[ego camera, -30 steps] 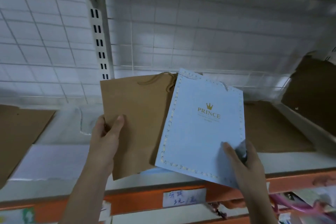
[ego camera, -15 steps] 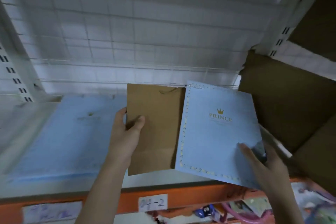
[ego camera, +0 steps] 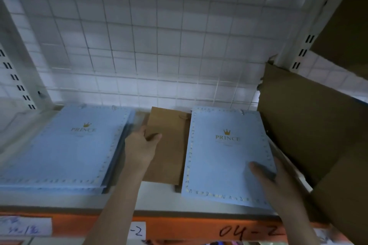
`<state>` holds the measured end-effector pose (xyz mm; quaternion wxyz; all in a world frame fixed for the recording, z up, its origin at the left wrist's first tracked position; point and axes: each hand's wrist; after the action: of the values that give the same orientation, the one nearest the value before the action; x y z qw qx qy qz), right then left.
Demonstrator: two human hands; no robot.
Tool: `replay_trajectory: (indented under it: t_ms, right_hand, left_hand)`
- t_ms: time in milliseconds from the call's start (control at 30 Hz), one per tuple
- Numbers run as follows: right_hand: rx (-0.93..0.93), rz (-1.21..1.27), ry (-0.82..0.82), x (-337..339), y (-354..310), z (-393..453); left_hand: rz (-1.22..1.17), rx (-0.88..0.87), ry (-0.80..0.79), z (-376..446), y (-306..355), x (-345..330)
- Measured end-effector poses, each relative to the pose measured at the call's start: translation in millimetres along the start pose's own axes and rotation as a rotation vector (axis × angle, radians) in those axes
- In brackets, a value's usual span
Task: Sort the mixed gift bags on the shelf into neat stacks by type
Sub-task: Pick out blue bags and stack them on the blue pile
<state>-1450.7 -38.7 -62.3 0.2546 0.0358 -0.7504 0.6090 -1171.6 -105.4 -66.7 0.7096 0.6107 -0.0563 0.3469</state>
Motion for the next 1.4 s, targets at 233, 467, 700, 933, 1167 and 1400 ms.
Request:
replay_trajectory:
  t_ms: [233,467,700,933,1167,1400]
  right_hand:
    - [-0.029,0.011,-0.031,-9.1,1.8,6.7]
    - [-0.039,-0.105,0.014,-14.1,2.8,2.9]
    - [-0.039,-0.157,0.021,-23.5,-7.5,-3.5]
    - [-0.024,-0.082,0.048,-50.8,-28.2,-19.2]
    - [-0.049,0.005,0.064,-122.4,-61.1,-51.4]
    - [0.052,0.031,0.002,-238.3,-99.1,-92.7]
  left_hand:
    - [0.283,-0.027,0.035,11.9,-11.6,8.6]
    - [0.559,-0.091,-0.112,16.7,-17.1,2.0]
    - [0.633,-0.096,-0.208,25.2,-19.4,6.5]
    - [0.374,-0.182,-0.174,32.4,-12.8,64.4]
    - [0.343,-0.175,-0.045,37.8,-72.9,166.0]
    - [0.386,-0.140,-0.047,38.1,-154.7,248.2]
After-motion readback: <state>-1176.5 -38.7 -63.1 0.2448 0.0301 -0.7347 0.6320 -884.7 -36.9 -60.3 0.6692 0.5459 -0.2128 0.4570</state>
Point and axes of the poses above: each hand's wrist, its own z-axis towards the middle knuckle, its own x-axis out of the back of the hand, y = z × x, and after that the axes turned 6 degrees about -x, right-handed
